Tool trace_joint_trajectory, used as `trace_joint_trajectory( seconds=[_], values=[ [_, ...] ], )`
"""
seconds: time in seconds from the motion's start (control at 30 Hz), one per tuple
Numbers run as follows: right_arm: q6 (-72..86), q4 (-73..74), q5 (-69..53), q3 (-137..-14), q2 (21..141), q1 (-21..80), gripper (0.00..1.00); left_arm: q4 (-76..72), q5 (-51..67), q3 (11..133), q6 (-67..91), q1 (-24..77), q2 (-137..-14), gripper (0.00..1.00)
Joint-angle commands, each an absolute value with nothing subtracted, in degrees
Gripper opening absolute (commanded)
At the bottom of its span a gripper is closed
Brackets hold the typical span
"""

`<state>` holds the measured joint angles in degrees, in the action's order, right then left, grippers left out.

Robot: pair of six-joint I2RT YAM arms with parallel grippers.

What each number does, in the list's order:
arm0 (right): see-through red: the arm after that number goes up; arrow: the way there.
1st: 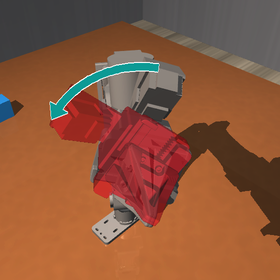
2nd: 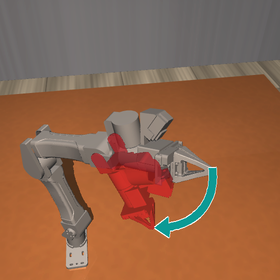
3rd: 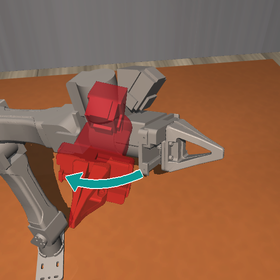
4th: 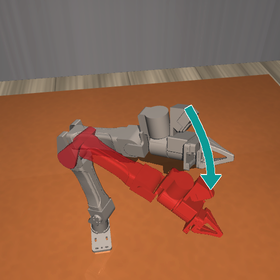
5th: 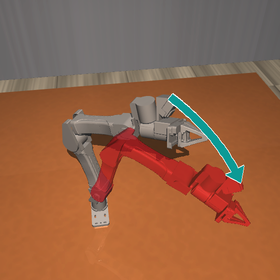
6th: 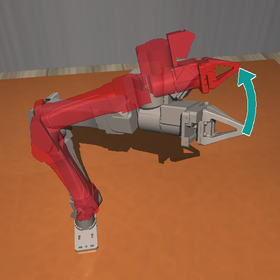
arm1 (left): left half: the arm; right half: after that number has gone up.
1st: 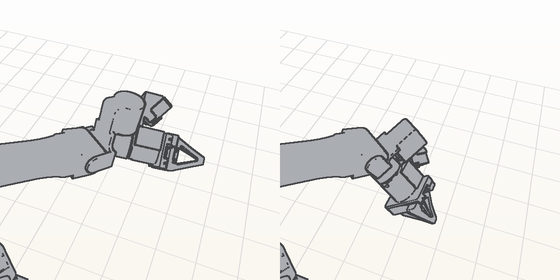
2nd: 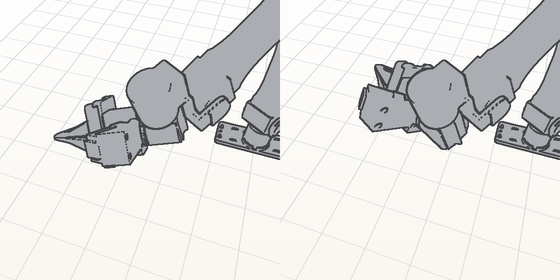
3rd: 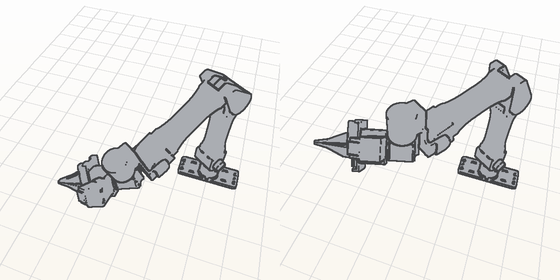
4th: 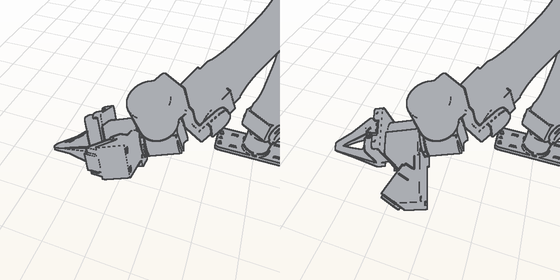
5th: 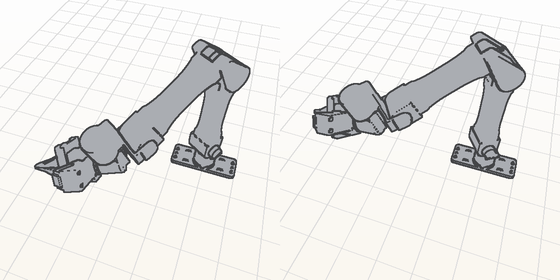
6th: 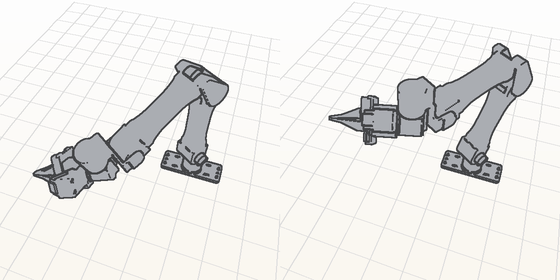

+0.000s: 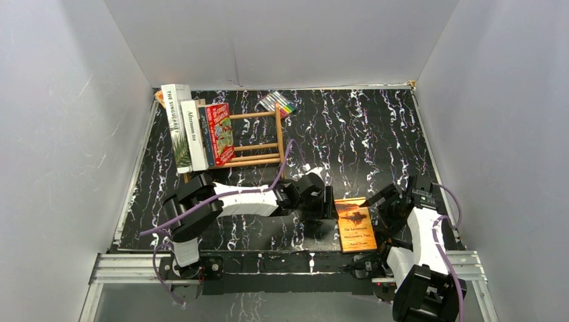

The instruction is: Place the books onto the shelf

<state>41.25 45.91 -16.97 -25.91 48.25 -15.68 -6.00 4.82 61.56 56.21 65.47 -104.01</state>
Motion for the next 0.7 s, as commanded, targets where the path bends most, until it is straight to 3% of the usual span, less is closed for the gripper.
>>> trace_joint_trajectory(
  seconds=[0.0,0.17,0.43,0.67],
  values=[
    [37.65,43.60,-21.16,-24.87,50.39,-15.82,0.91,-8.69,1.48,58.66,60.85,65.65,-102.39,0.54],
    [33.92,43.09,-24.01,-25.92,54.88,-15.82,0.91,-8.88,1.02,58.51,62.60,65.65,-103.08,0.51],
    [31.99,36.29,-40.12,-20.46,58.78,-15.83,0.90,-15.46,0.79,54.28,64.19,64.03,-102.16,0.51],
    [29.76,32.03,-45.92,-17.88,57.34,-15.82,0.87,-18.79,1.32,49.26,68.42,62.86,-99.83,0.48]
  ],
)
